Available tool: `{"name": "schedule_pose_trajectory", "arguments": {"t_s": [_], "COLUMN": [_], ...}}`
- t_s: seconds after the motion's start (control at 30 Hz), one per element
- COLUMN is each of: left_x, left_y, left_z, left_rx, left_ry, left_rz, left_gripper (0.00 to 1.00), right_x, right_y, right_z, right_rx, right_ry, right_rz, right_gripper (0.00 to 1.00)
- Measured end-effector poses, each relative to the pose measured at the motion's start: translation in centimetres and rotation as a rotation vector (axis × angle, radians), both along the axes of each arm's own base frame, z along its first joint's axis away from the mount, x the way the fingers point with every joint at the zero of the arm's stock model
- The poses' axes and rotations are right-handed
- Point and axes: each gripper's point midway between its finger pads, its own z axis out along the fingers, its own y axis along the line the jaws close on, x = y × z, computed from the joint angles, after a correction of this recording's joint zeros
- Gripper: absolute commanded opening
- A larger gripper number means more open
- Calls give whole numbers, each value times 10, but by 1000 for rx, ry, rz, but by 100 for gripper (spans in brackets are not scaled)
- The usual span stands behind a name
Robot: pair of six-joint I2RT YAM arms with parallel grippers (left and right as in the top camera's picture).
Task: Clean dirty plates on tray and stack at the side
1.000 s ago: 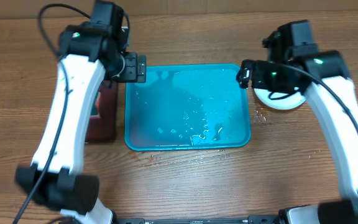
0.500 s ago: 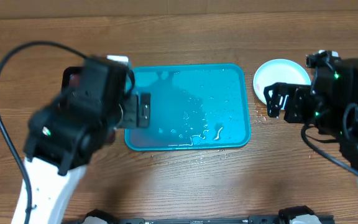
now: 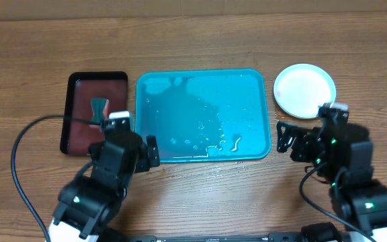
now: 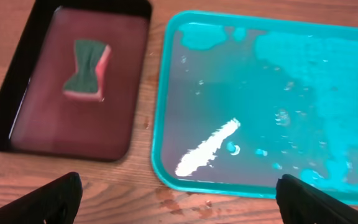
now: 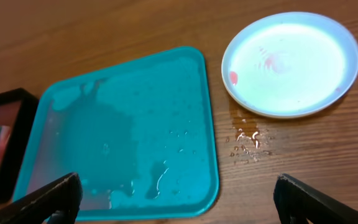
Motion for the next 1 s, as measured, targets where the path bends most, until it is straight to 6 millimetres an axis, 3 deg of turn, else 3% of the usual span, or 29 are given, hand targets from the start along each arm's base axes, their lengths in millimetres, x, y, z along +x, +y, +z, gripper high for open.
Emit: {"name": "schedule_pose_trajectory", "arguments": {"t_s": [0.1,0.2,0.47,1.0], "left_x": [-2,-6,-16,-17], "left_y": [5,9,13,14], "left_z": [-23,-51,-99,-125], "left_rx": [7,26,71,126], "left_ry": [2,43,165,273], "left_rz": [28,44,66,70], "left_gripper": [99,100,100,100], "right_x": [-2,-3,7,7], "right_y": [0,1,5,5], "right_z": [-36,-59,-50,-49], "right_rx": [10,19,42,42], "right_ry": [48,88,33,30], "right_rz": [-11,-15,-11,-10], "right_gripper": [100,100,100,100]}}
